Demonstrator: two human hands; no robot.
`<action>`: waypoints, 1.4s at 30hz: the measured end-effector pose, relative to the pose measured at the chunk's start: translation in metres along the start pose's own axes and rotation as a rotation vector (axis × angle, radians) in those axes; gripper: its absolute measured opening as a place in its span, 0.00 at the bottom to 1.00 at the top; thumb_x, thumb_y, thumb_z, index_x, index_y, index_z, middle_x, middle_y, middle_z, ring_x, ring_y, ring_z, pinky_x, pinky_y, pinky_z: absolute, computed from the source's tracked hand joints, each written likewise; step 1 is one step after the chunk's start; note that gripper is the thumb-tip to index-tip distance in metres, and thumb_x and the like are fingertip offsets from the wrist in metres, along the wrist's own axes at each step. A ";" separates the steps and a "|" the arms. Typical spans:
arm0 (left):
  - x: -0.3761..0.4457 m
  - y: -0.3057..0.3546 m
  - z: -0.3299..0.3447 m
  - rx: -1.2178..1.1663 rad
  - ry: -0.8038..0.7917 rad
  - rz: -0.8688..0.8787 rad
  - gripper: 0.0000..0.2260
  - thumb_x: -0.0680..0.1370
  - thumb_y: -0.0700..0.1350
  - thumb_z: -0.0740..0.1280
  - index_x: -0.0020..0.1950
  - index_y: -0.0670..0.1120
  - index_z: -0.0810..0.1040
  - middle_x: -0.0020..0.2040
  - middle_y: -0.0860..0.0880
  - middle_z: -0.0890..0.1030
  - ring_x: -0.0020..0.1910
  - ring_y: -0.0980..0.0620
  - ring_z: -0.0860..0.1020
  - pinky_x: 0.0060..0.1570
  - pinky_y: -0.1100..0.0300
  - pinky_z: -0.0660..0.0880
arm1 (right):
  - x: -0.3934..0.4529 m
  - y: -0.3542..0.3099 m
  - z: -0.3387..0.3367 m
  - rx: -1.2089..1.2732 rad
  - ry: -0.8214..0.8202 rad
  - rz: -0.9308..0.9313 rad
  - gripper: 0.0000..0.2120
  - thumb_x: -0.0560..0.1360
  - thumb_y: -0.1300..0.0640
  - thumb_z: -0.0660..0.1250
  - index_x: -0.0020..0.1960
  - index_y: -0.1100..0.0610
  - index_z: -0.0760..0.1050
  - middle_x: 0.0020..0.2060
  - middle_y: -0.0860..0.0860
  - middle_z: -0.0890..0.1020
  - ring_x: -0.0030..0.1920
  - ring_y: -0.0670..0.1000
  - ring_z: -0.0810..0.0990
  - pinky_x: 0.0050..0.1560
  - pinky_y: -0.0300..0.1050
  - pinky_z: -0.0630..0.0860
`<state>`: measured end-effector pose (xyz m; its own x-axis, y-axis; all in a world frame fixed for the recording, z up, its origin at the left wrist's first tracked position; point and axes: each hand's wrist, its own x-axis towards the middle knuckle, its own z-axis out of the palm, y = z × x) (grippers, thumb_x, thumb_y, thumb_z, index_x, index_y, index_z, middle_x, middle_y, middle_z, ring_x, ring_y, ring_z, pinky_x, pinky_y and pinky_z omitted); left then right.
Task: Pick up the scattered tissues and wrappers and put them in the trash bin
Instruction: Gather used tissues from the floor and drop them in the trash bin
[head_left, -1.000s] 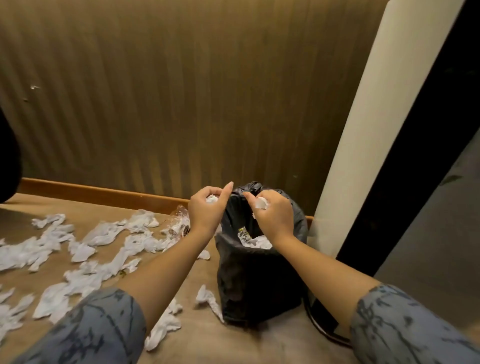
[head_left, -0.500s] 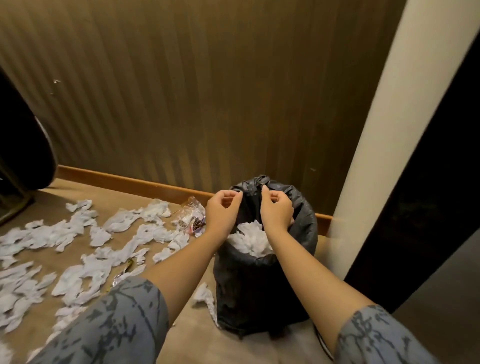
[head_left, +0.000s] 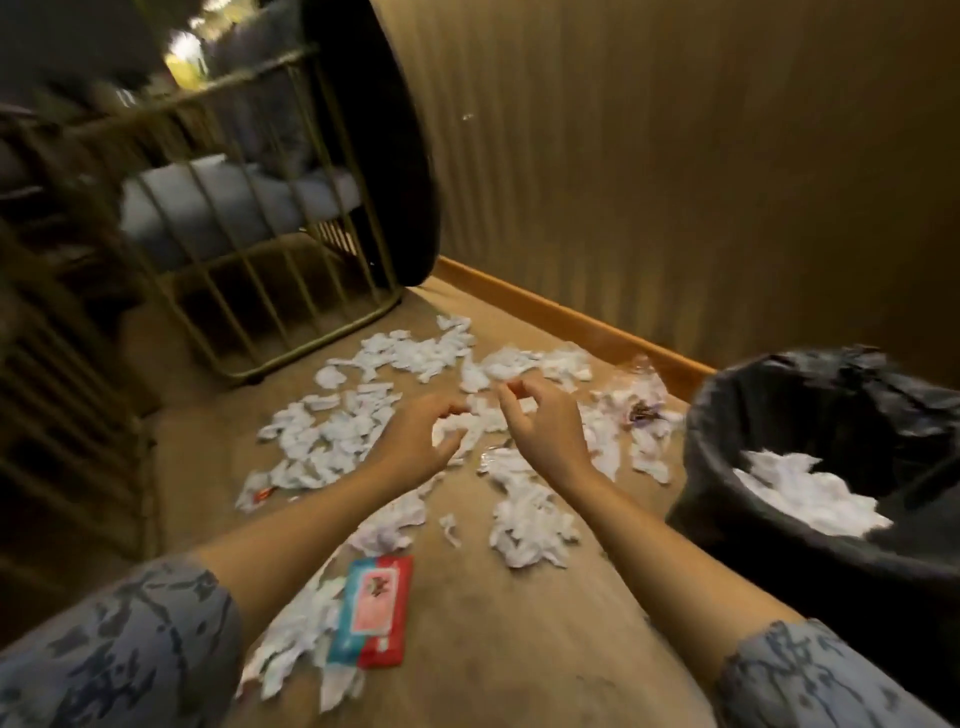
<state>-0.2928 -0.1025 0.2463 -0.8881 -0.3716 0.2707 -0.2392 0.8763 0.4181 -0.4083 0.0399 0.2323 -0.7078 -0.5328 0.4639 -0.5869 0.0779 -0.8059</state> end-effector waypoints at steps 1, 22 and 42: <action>-0.017 -0.023 -0.013 0.071 -0.015 -0.026 0.13 0.76 0.47 0.69 0.60 0.50 0.79 0.56 0.54 0.80 0.54 0.57 0.76 0.54 0.62 0.72 | -0.001 -0.008 0.020 -0.009 -0.072 -0.030 0.08 0.78 0.56 0.66 0.44 0.57 0.81 0.39 0.49 0.83 0.42 0.47 0.79 0.44 0.45 0.74; -0.290 -0.257 -0.022 -0.315 0.261 -0.676 0.09 0.76 0.42 0.70 0.55 0.47 0.81 0.53 0.52 0.81 0.52 0.58 0.78 0.50 0.70 0.74 | -0.100 -0.059 0.239 -0.502 -1.102 -0.463 0.18 0.78 0.50 0.65 0.67 0.50 0.72 0.64 0.49 0.75 0.62 0.50 0.73 0.61 0.46 0.73; -0.454 -0.325 0.038 0.075 0.269 -1.271 0.28 0.66 0.67 0.68 0.57 0.51 0.80 0.69 0.46 0.72 0.71 0.43 0.65 0.73 0.47 0.50 | -0.255 -0.052 0.406 -0.445 -1.400 -0.340 0.58 0.58 0.17 0.52 0.77 0.43 0.35 0.76 0.48 0.32 0.74 0.56 0.27 0.74 0.59 0.33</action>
<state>0.1735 -0.2074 -0.0453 0.0788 -0.9909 -0.1087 -0.8789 -0.1205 0.4614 -0.0380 -0.1702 0.0066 0.2680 -0.9077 -0.3228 -0.8909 -0.1059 -0.4417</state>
